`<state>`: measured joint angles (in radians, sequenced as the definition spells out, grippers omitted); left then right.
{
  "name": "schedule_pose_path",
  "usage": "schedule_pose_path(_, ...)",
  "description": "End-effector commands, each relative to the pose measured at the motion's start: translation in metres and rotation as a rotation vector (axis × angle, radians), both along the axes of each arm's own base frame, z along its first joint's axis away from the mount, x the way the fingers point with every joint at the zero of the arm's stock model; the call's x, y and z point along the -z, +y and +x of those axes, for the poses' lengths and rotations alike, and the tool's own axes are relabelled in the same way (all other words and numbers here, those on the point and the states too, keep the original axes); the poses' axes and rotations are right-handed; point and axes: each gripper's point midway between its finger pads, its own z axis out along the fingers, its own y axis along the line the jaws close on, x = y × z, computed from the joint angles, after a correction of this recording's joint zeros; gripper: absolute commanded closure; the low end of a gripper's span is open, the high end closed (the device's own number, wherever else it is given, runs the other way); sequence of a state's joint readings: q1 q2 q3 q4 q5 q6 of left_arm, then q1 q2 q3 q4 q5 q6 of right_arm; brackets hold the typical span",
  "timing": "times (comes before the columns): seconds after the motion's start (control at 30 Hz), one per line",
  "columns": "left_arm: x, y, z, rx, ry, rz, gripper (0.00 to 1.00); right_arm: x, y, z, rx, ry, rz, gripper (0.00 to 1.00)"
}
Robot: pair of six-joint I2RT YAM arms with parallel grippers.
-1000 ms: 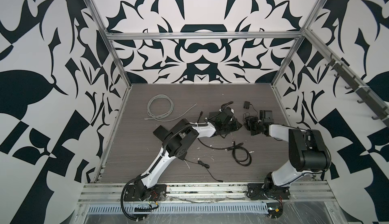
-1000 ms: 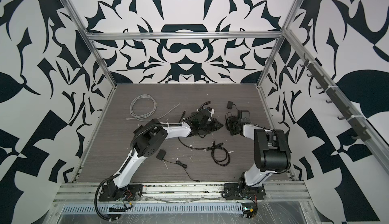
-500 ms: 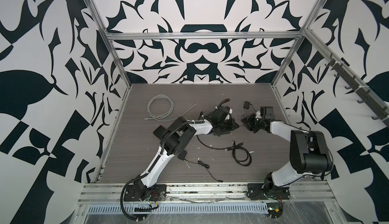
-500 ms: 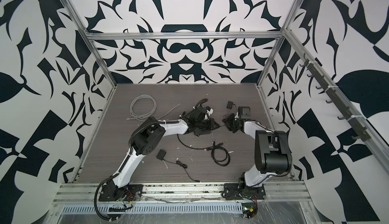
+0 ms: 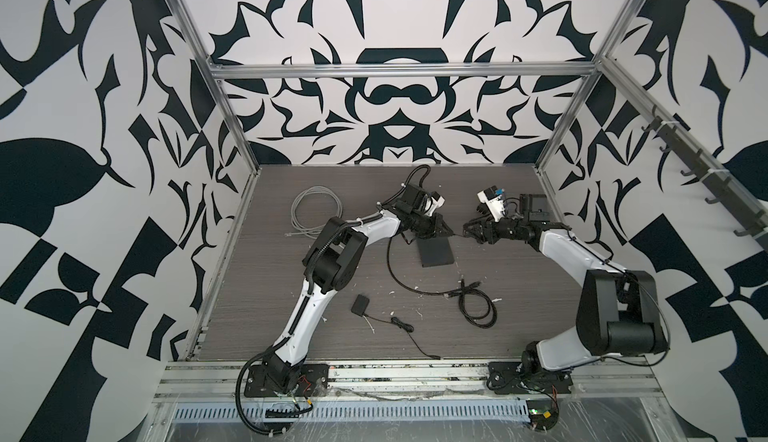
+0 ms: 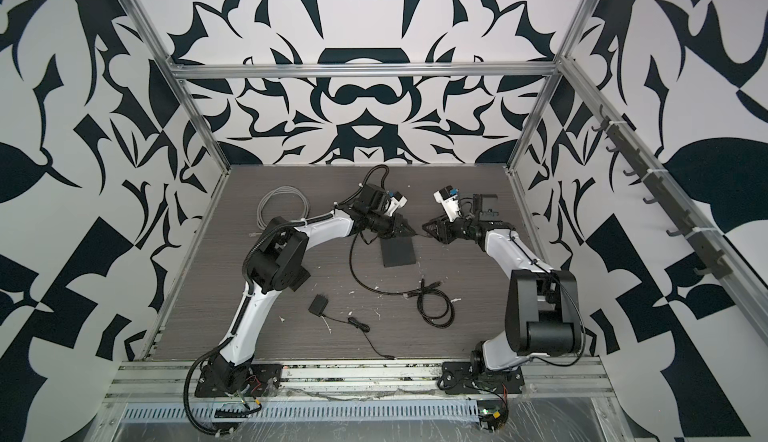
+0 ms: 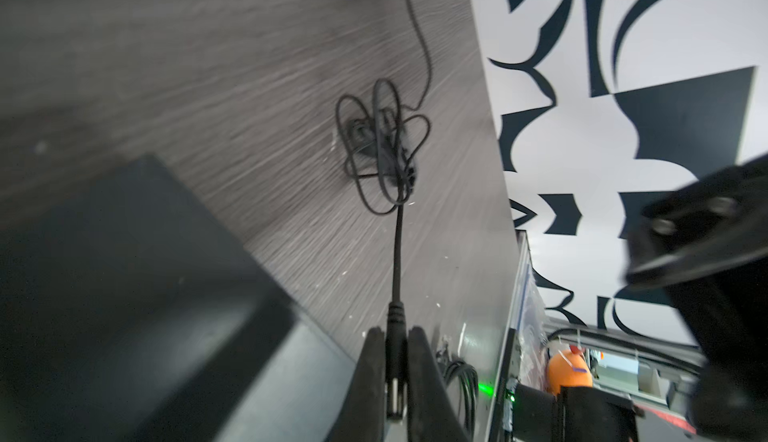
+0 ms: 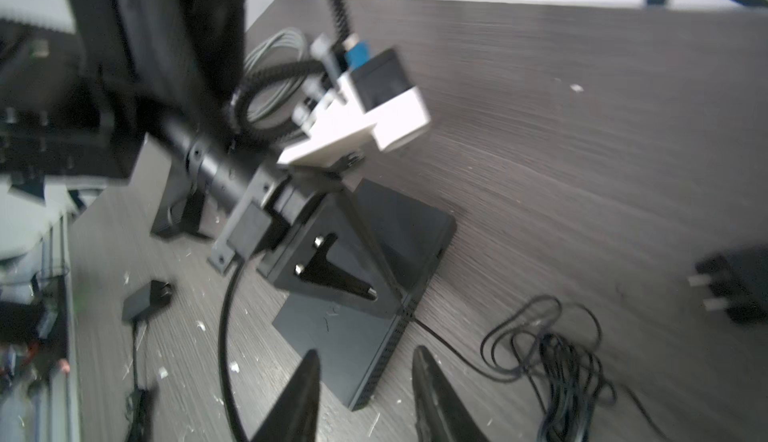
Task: Insert the plug into the switch port
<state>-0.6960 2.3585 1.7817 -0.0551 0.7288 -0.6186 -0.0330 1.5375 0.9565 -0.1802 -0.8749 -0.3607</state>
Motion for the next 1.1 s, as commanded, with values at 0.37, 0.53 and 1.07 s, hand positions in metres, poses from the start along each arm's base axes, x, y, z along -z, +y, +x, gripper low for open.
schedule_pose_path(0.37,-0.008,-0.005,0.005,0.116,0.053,-0.086,0.9,0.008,0.001,0.011,-0.34,-0.346,-0.144,0.66)
schedule_pose_path(0.53,-0.015,-0.007,0.003,0.132,0.052,-0.113,0.9,0.017,-0.001,0.018,-0.348,-0.343,-0.166,0.66)
schedule_pose_path(1.07,-0.021,-0.009,-0.001,0.162,0.07,-0.15,0.9,0.03,0.005,0.025,-0.37,-0.327,-0.151,0.68)
